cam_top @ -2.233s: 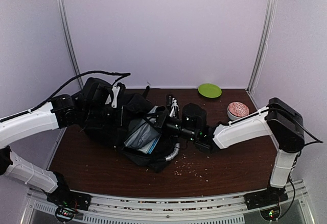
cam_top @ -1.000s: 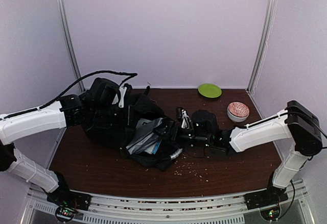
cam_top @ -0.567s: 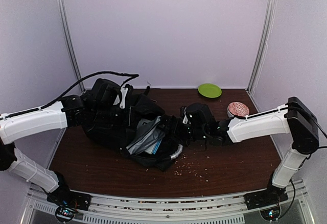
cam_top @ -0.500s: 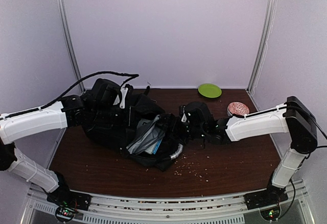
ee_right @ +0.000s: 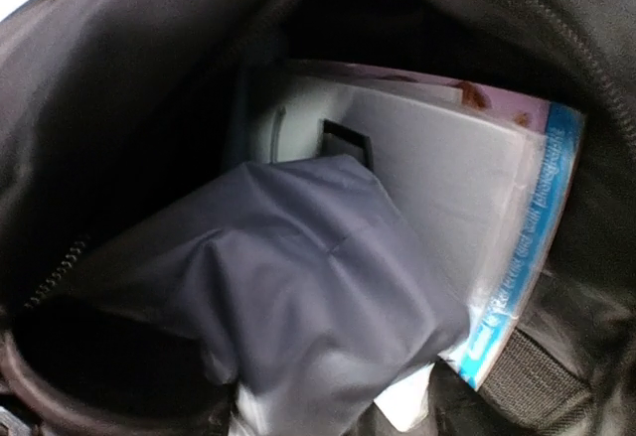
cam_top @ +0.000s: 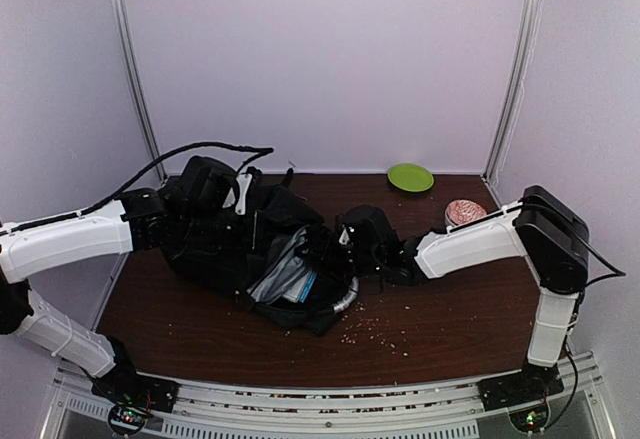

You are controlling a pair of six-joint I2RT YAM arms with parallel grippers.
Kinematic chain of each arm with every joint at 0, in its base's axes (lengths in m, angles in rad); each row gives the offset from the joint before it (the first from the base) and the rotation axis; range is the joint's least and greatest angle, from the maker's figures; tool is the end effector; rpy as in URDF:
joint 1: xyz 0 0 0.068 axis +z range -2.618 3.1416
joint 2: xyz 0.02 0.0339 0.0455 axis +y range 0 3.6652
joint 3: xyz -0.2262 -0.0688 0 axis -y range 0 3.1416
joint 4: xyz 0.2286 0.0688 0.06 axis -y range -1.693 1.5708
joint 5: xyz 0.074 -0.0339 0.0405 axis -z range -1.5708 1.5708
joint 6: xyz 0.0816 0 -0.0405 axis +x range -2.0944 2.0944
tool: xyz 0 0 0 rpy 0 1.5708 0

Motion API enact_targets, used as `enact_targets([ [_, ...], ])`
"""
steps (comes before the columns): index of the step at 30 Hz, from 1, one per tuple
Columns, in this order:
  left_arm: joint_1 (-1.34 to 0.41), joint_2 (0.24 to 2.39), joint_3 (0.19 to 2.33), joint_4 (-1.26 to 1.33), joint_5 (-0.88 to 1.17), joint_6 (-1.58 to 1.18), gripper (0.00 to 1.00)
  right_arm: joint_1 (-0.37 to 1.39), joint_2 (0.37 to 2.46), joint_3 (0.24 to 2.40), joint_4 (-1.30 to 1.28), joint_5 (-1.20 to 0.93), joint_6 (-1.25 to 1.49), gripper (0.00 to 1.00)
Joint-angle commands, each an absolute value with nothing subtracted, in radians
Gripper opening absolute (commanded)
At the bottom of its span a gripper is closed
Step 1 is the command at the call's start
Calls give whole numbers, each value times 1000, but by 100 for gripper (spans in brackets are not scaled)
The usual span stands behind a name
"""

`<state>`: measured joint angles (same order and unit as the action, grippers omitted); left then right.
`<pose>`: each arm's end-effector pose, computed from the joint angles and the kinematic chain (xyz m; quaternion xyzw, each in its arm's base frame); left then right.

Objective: Pack the student bag
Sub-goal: Place the stationery in the student bag.

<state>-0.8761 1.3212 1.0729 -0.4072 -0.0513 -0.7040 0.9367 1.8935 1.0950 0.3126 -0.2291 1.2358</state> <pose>0.2104 -0.2460 0.2399 0.0658 0.8945 -0.2976 0.3272 0.2398 0.3573 0.1345 0.0684 0.8501 0.4994 0.1523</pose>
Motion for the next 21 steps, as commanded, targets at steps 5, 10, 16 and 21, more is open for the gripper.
enact_targets([
  [5, -902, 1332, 1121, -244, 34, -679, 0, 943, 1936, 1097, 511, -270, 1284, 29],
  [10, -913, 1340, 1148, -230, 64, -667, 0, 952, 1965, 1156, 603, -321, 1274, 23],
  [16, -936, 1347, 1161, -210, 118, -668, 0, 965, 2072, 1249, 572, -305, 1307, 22],
  [21, -945, 1322, 1133, -211, 111, -679, 0, 962, 2119, 1255, 600, -304, 1328, 32],
])
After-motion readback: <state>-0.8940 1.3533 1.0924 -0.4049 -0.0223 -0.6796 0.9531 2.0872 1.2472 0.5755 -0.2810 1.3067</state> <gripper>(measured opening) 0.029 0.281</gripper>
